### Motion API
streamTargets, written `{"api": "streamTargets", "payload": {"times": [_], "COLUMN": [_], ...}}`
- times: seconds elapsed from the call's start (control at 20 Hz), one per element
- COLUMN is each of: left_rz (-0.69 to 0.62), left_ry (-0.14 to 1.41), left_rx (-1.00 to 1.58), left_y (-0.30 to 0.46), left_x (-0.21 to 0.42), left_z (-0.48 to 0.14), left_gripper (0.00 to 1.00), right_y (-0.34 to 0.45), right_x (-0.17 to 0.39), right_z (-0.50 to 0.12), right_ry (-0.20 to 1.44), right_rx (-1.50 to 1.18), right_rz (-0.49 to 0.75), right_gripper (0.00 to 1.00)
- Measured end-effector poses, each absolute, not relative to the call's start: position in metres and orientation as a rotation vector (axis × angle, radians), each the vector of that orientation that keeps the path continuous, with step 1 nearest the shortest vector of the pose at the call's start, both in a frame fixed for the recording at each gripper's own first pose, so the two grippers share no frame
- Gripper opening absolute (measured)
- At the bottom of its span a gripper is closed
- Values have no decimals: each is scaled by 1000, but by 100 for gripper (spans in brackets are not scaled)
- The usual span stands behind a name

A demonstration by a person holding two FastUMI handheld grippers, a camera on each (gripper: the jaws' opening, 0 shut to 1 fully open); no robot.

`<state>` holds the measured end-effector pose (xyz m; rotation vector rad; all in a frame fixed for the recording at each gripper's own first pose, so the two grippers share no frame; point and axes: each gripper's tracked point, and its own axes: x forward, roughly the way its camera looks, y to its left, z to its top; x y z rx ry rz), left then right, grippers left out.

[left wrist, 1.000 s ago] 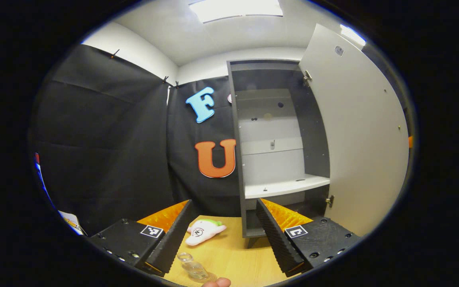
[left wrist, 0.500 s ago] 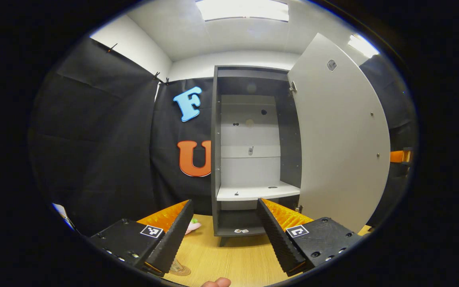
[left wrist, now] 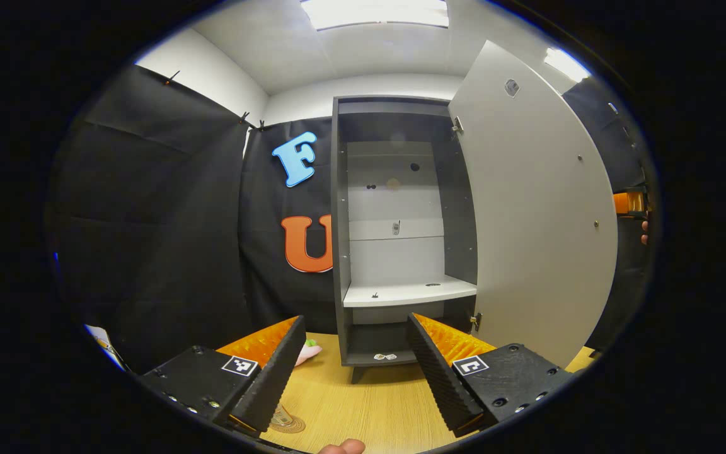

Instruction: Open the cabinet door with the right hand, grasp the bottle in the cabinet with the left hand and place it on the coaster, then close the cabinet door with the right hand.

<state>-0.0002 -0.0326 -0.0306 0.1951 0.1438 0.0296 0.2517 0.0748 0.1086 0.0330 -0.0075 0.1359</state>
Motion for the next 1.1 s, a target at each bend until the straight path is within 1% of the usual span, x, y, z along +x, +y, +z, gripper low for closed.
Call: {"api": "streamTargets", "payload": {"times": [0.05, 0.1, 0.15, 0.2, 0.5, 0.55, 0.6, 0.75, 0.95, 1.1], "left_rz": [35, 37, 39, 46, 83, 88, 90, 103, 109, 119], "left_ry": [144, 145, 146, 141, 143, 143, 141, 140, 150, 141], "left_rx": [195, 194, 189, 185, 185, 184, 186, 206, 171, 155], "left_y": [-29, -28, -26, -22, 4, 9, 12, 25, 35, 45], "left_x": [-1, -1, -3, -3, -9, -10, -11, -15, -14, -13], "left_z": [-32, -34, -35, -35, -37, -37, -36, -37, -41, -40], "left_gripper": [96, 96, 100, 96, 96, 100, 96, 96, 96, 96], "right_y": [80, 87, 95, 105, 169, 176, 181, 207, 245, 273], "right_x": [250, 249, 250, 250, 258, 260, 263, 274, 288, 306], "right_z": [107, 106, 106, 106, 107, 107, 107, 107, 102, 105], "right_ry": [-1, 0, 3, 3, 8, 4, 1, -18, 8, -3], "right_rx": [19, 10, 5, -3, -39, -47, -55, -58, -6, -21], "right_rz": [158, 179, 199, 221, 328, 329, 328, 366, 443, 464], "right_gripper": [88, 93, 93, 93, 93, 94, 94, 93, 93, 94]}}
